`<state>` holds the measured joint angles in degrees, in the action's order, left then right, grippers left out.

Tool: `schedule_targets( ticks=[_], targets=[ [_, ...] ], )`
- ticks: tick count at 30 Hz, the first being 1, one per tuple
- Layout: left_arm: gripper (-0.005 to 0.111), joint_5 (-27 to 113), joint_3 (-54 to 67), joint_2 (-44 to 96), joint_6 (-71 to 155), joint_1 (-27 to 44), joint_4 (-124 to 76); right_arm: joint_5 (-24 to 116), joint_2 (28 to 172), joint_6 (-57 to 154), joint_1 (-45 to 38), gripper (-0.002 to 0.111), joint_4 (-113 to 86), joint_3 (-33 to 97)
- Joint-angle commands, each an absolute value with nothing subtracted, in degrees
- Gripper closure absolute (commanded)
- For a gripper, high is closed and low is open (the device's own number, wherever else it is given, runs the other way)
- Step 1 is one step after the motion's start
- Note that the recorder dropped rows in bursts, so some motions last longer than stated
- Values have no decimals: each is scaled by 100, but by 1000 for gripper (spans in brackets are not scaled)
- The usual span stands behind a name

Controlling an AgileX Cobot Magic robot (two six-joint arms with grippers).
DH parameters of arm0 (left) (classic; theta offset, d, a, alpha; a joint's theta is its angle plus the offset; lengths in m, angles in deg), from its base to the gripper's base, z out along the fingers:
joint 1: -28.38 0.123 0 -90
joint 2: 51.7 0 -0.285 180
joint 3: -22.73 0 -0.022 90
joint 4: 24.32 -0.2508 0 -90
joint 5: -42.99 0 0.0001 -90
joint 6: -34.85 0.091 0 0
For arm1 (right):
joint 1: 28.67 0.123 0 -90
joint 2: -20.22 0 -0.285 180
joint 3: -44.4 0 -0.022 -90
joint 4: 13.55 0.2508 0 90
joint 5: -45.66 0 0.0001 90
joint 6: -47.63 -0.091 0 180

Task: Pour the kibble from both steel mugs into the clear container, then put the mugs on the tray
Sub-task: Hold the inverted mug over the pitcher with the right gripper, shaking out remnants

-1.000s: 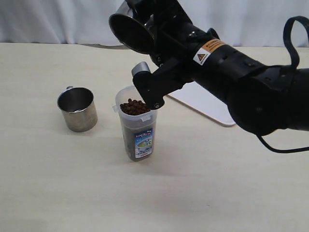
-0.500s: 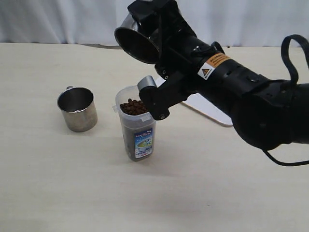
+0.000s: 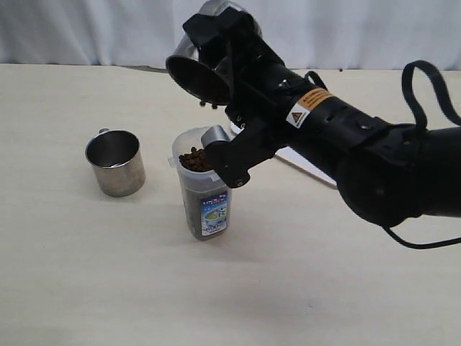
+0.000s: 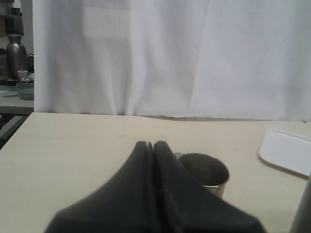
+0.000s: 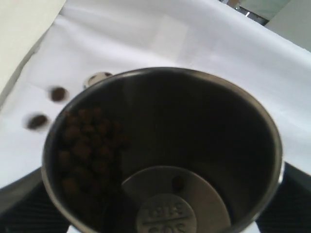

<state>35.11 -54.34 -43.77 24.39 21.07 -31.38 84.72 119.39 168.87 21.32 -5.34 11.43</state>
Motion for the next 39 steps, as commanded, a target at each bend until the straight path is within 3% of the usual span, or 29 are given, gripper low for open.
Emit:
schedule_targets(
  ticks=[1, 39],
  targets=[
    [107, 3582, -5448, -4392, 2428, 2107, -3119, 8810, 12162, 16900, 2132, 103, -674, 1139],
    [107, 3582, -5448, -4392, 2428, 2107, -3105, 9977, 12353, 16900, 2132, 103, -950, 752]
  ],
)
